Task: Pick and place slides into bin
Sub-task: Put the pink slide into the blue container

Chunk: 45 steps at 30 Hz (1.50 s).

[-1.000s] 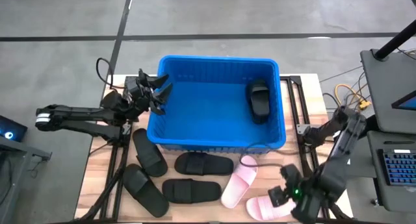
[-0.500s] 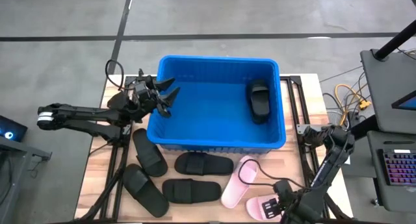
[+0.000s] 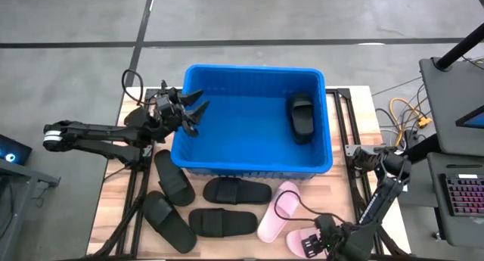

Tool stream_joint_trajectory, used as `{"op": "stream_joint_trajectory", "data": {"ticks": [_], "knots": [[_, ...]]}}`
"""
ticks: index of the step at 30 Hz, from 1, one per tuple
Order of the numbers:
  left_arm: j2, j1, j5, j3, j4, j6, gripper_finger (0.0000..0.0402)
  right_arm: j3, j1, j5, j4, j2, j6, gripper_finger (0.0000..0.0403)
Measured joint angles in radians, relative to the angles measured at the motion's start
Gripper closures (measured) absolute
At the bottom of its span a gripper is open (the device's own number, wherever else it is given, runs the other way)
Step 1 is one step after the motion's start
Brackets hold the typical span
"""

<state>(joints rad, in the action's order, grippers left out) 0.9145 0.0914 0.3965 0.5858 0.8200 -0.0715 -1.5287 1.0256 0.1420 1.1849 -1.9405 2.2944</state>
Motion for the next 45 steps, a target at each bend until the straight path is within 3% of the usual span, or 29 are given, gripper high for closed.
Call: {"op": "stream_joint_trajectory", "data": {"ticks": [11,15,20,26,33,39,45], "knots": [[-0.003,0.000,0.000,-0.003,0.000,0.000,0.0178,0.161,0.007,0.060,-0.314,0.008,0.002,0.0175],[-0.004,0.000,0.000,-0.003,0.000,0.000,0.0178,0.187,0.006,0.070,-0.355,0.009,0.001,0.0191],[-0.006,0.000,0.000,-0.003,0.000,0.000,0.0178,0.191,0.006,0.072,-0.364,0.009,-0.027,0.0250],[-0.006,0.000,0.000,-0.003,0.000,0.000,0.0178,0.192,0.005,0.073,-0.382,0.020,-0.059,0.0375],[-0.006,0.000,0.000,-0.003,0.000,0.000,0.0178,0.193,0.004,0.082,-0.378,0.095,-0.089,0.0392],[-0.005,-0.001,0.000,-0.002,0.001,0.000,0.0178,0.194,0.003,0.262,-0.372,0.219,-0.139,0.0393],[-0.005,-0.001,-0.025,0.002,0.000,-0.002,0.0178,0.194,0.004,0.584,-0.376,0.367,-0.288,0.0393]]}}
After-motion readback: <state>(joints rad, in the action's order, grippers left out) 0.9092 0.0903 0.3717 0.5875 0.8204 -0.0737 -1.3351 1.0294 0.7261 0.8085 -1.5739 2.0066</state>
